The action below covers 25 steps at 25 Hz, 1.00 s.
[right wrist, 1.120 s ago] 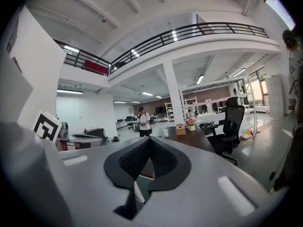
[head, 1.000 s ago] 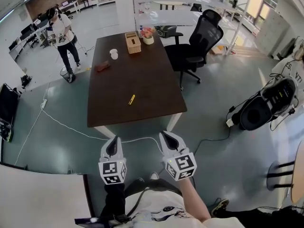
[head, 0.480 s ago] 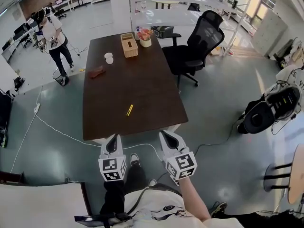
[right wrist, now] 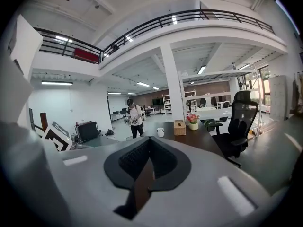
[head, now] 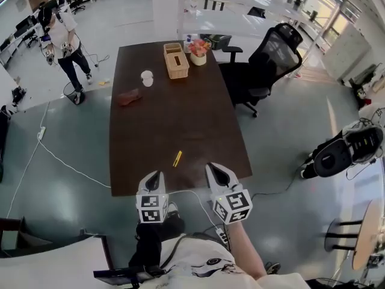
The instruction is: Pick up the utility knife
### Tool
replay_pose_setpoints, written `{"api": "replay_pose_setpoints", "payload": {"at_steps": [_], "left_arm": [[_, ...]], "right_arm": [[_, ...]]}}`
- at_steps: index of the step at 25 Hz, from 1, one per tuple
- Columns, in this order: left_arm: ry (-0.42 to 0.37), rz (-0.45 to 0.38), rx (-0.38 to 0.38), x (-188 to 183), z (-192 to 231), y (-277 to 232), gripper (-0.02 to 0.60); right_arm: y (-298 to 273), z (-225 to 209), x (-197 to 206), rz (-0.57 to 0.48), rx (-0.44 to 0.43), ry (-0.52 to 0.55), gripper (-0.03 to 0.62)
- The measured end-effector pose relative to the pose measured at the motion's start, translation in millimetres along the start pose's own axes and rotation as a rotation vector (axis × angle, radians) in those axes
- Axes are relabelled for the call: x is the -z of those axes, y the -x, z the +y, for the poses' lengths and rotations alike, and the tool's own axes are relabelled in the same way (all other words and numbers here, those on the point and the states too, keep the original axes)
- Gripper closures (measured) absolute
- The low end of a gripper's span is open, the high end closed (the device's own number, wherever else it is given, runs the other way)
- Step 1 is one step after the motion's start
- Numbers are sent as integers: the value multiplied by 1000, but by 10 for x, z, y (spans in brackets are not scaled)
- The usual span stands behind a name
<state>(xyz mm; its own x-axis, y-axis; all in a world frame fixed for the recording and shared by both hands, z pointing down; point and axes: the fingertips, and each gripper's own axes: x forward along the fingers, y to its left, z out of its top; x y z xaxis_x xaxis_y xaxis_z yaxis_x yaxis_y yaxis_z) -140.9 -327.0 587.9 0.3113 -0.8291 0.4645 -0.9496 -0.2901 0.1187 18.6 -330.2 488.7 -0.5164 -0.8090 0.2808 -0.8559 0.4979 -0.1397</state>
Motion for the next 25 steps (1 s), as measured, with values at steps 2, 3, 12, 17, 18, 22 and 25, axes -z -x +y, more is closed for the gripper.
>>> {"api": "replay_pose_setpoints", "payload": {"at_steps": [2, 3, 12, 17, 18, 22, 25], "left_arm": [[8, 46, 13, 117, 88, -136, 583], [14, 66, 19, 175, 124, -190, 583], [-14, 266, 79, 733, 209, -723, 581], [-63, 377, 86, 1157, 97, -1075, 581], [-69, 401, 88, 1240, 74, -1122, 581], [-118, 504, 95, 1514, 8, -1329, 581], [-130, 549, 94, 1631, -11, -1458, 581]], "right_arm": [[-181, 5, 26, 23, -3, -4, 592], [-250, 4, 57, 39, -3, -8, 592], [-569, -290, 442, 188, 37, -69, 592], [-709, -598, 471, 225, 28, -77, 592], [-740, -645, 480, 231, 25, -81, 592], [-858, -783, 500, 251, 13, -94, 592], [-882, -829, 558, 272, 0, -98, 592]]}}
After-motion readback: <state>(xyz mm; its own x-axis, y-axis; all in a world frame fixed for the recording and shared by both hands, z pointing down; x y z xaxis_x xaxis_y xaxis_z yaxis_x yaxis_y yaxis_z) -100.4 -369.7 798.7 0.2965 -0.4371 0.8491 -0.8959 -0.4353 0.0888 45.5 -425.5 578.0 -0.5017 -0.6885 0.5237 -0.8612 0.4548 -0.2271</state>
